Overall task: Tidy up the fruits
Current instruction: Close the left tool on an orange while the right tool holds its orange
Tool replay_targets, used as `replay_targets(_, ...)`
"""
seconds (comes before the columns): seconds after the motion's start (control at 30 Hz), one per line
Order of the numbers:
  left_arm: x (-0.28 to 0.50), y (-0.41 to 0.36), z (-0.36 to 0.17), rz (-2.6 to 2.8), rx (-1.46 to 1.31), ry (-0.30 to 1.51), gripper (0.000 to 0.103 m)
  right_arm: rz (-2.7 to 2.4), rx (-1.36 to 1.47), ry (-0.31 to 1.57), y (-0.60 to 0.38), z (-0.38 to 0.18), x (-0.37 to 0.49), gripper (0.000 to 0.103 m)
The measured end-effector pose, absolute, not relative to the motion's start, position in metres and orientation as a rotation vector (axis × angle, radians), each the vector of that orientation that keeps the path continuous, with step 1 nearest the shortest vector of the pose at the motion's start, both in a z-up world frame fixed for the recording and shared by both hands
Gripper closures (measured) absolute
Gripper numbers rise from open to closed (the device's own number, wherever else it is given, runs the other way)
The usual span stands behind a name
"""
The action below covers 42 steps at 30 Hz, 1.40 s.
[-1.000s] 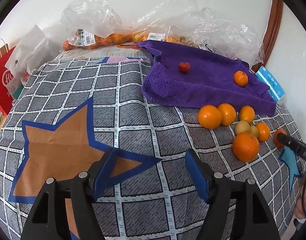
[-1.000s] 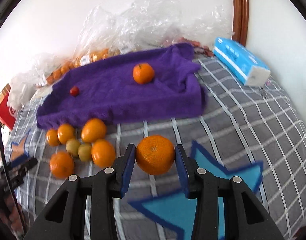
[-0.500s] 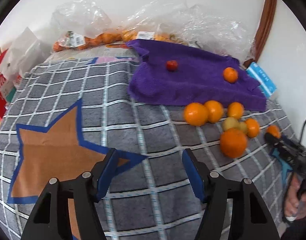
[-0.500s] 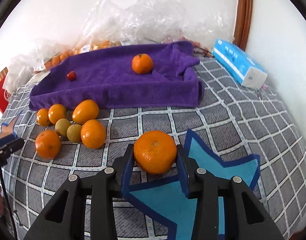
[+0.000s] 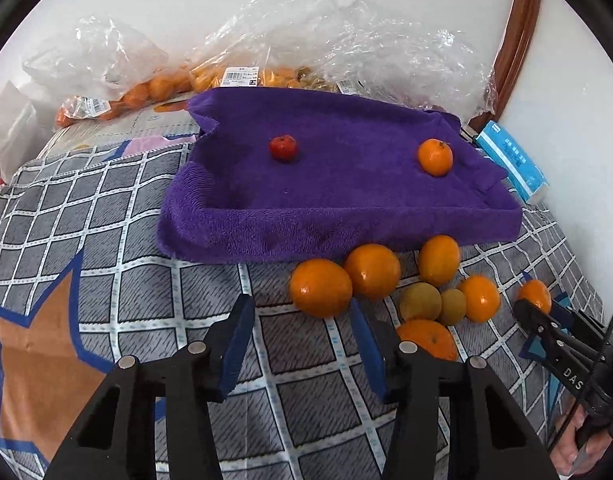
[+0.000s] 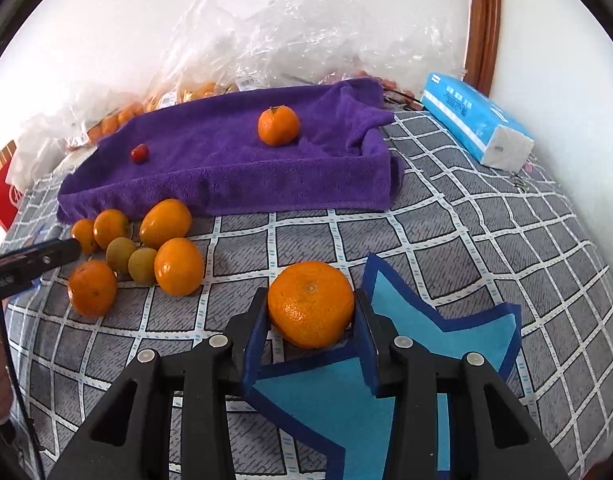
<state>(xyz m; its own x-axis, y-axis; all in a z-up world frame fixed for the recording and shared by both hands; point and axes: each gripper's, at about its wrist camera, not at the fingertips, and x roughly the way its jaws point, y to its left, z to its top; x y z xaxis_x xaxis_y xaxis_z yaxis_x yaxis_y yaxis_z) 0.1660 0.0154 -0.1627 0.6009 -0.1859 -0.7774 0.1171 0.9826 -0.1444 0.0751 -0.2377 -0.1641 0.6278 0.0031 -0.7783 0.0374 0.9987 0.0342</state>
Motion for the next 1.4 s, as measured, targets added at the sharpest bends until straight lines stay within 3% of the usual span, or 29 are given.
replay_targets(0.07, 0.17, 0.014, -0.164, -0.186, -0.088, 0.908, 0.06, -0.021, 0.039, 0.899, -0.236, -0.165, 0.076, 0.063)
replay_targets(0.13, 0.174, 0.013, -0.164, -0.212, -0.104, 0.914, 0.071, -0.024, 0.012, 0.904, -0.232, -0.165, 0.077, 0.063)
replay_targets(0.67, 0.137, 0.056, -0.164, -0.147, -0.161, 0.962, 0.07, -0.02, 0.005, 0.903, -0.231, -0.166, 0.077, 0.063)
replay_targets(0.73, 0.138, 0.057, -0.164, -0.143, -0.177, 0.936, 0.063, -0.018, 0.004, 0.905, -0.23, -0.166, 0.077, 0.063)
replay_targets(0.77, 0.14, 0.056, -0.165, -0.143, -0.181, 0.926, 0.051, -0.02, 0.003, 0.905, -0.23, -0.166, 0.077, 0.063)
replay_targets(0.83, 0.14, 0.054, -0.166, -0.139, -0.184, 0.898, 0.053, -0.023, 0.007, 0.901, -0.23, -0.165, 0.076, 0.063)
replay_targets(0.87, 0.14, 0.052, -0.167, -0.135, -0.172, 0.88, 0.067, -0.021, 0.012, 0.899, -0.231, -0.165, 0.075, 0.063)
replay_targets(1.4, 0.139, 0.054, -0.168, -0.143, -0.183, 0.87, 0.066, -0.044, -0.039, 0.91, -0.223, -0.166, 0.077, 0.063)
